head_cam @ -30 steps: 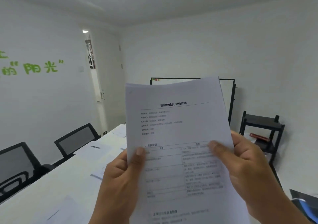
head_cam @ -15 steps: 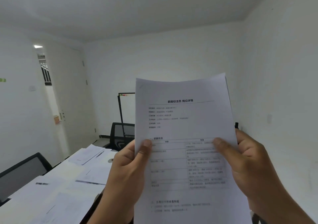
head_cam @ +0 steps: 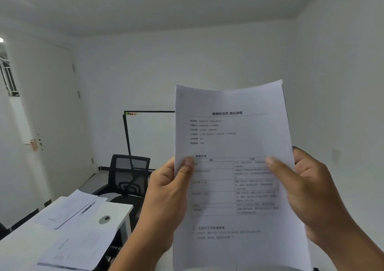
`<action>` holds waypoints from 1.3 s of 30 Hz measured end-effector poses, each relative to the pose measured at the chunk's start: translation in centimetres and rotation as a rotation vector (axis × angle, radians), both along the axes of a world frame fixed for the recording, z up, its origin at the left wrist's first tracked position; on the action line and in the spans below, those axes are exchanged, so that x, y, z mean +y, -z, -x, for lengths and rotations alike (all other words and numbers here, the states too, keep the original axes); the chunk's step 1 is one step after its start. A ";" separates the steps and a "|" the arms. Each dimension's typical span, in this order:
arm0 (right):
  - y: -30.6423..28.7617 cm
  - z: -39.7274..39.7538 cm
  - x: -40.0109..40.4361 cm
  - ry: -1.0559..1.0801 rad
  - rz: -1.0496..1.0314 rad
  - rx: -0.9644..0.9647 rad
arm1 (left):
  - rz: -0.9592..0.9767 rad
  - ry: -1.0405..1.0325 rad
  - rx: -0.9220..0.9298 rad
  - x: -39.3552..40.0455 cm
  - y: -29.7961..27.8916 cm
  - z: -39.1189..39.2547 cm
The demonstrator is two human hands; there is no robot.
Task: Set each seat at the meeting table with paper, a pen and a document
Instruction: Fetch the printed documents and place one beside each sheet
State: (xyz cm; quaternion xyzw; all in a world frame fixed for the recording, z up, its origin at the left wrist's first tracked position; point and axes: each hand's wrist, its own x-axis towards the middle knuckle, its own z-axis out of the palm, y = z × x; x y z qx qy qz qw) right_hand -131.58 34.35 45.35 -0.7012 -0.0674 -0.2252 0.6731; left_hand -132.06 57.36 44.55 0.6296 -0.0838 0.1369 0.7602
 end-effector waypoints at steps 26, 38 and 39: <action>-0.6 -50.2 -11.4 -0.065 -0.019 -0.046 | -0.066 -0.174 -0.025 -12.4 -1.1 -49.0; 4.0 -79.6 -6.9 -0.115 0.152 0.072 | -0.086 -0.313 0.093 -8.2 4.4 -77.3; 4.1 -80.9 -6.6 -0.110 0.168 0.084 | -0.090 -0.315 0.108 -8.0 4.5 -78.6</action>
